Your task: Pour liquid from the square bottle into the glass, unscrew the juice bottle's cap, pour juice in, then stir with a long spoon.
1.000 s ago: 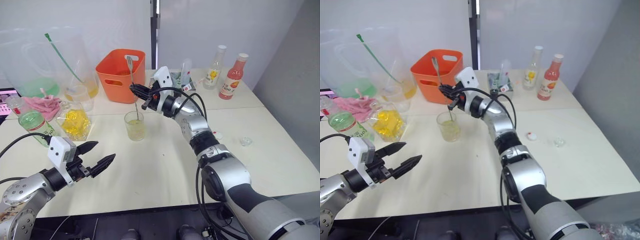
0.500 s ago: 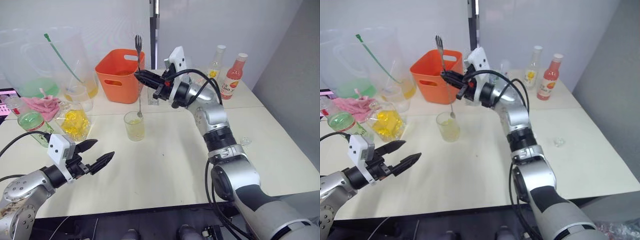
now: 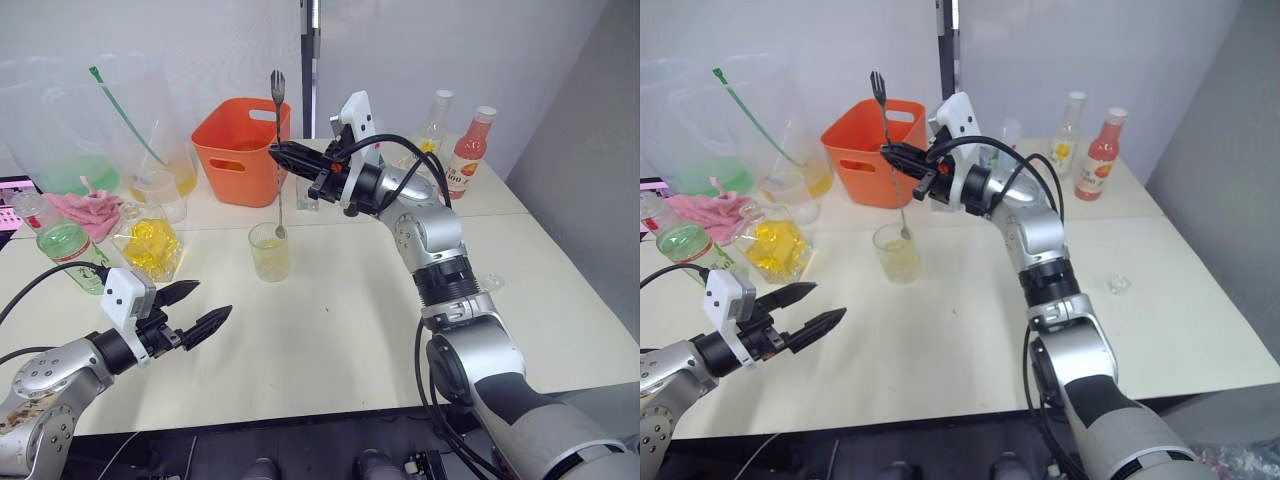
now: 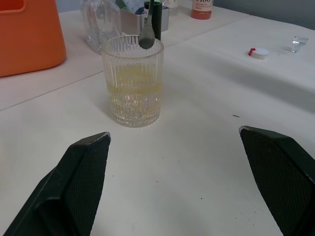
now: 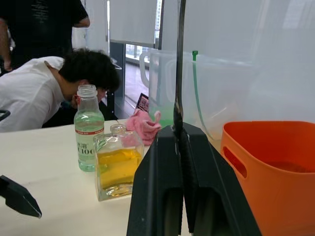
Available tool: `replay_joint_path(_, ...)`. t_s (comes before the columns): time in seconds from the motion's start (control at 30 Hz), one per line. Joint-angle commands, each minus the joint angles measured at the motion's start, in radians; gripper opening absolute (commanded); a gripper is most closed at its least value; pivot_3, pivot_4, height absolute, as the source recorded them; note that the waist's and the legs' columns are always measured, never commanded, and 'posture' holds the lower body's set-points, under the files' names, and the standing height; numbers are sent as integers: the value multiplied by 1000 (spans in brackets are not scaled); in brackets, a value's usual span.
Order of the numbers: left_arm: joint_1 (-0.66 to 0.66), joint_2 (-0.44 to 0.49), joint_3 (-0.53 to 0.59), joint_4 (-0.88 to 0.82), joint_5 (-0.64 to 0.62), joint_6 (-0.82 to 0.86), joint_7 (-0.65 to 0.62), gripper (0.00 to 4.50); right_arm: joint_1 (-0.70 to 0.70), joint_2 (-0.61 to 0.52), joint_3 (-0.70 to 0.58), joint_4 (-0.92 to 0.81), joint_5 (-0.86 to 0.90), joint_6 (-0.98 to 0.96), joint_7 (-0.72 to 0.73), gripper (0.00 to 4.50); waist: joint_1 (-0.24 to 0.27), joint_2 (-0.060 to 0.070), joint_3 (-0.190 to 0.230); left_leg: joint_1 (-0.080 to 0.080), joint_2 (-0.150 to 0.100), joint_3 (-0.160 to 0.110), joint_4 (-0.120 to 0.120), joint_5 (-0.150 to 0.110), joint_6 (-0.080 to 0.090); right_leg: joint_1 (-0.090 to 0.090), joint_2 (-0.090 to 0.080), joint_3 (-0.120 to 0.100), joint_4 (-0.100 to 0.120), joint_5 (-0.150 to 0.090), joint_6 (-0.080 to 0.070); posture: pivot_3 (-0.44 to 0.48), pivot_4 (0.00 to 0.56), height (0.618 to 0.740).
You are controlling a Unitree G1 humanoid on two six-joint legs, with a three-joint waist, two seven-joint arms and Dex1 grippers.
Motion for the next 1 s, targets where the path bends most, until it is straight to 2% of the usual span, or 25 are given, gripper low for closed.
replay_joint_path(0.03, -22, 21, 40, 3, -2, -30, -16, 4441, -2, -10, -6, -50, 15, 7, -3, 0, 0, 0, 0, 0, 0, 0, 0, 0, 0, 0, 0, 0, 0, 0, 0, 0, 150, 740)
replay_joint_path(0.2, -50, 27, 26, 17, 0, -27, -28, 4441, -14, -13, -29, -75, 44, 31, -8, 0, 0, 0, 0, 0, 0, 0, 0, 0, 0, 0, 0, 0, 0, 0, 0, 0, 150, 740)
replay_joint_path(0.43, -90, 39, 17, 37, -4, -23, -52, 4441, -82, -18, -151, -134, 203, 170, -69, 0, 1, 0, 0, 0, 0, 0, 0, 0, 0, 0, 0, 0, 0, 0, 0, 0, 150, 740)
replay_joint_path(0.63, -130, 52, 12, 35, -13, -9, -60, 4441, -118, -130, -202, -140, 261, 382, -138, 0, 6, 0, 0, 0, 0, 0, 0, 0, 0, 1, 0, 0, -1, 0, 0, 0, 150, 740)
replay_joint_path(0.73, -117, 91, 44, 7, -91, 47, -111, 4441, -84, -285, -101, -218, 258, 593, -44, 0, 11, 0, 0, -2, 0, 0, 0, 0, 0, 0, 0, 0, -2, 0, 0, 0, 150, 740)
replay_joint_path(0.8, -102, 116, 64, -10, -135, 78, -133, 4441, -79, -338, -82, -242, 273, 738, -66, 0, 12, 0, 0, -3, 0, 0, 0, 0, 0, 0, 0, -1, -3, 0, 0, 0, 150, 740)
replay_joint_path(0.97, -82, 142, 91, -20, -145, 89, -139, 4441, -24, -483, 67, -362, 192, 863, -58, 0, 1, 0, 0, -3, 0, 0, 0, 0, 1, -1, 1, -1, -4, 0, 0, 0, 150, 740)
replay_joint_path(1.0, -78, 140, 93, -23, -145, 89, -136, 4441, -41, -516, 111, -354, 196, 950, -43, 0, 1, 0, 1, -3, 0, 0, 0, 0, 1, 0, 1, -1, -4, 0, 0, 0, 150, 740)
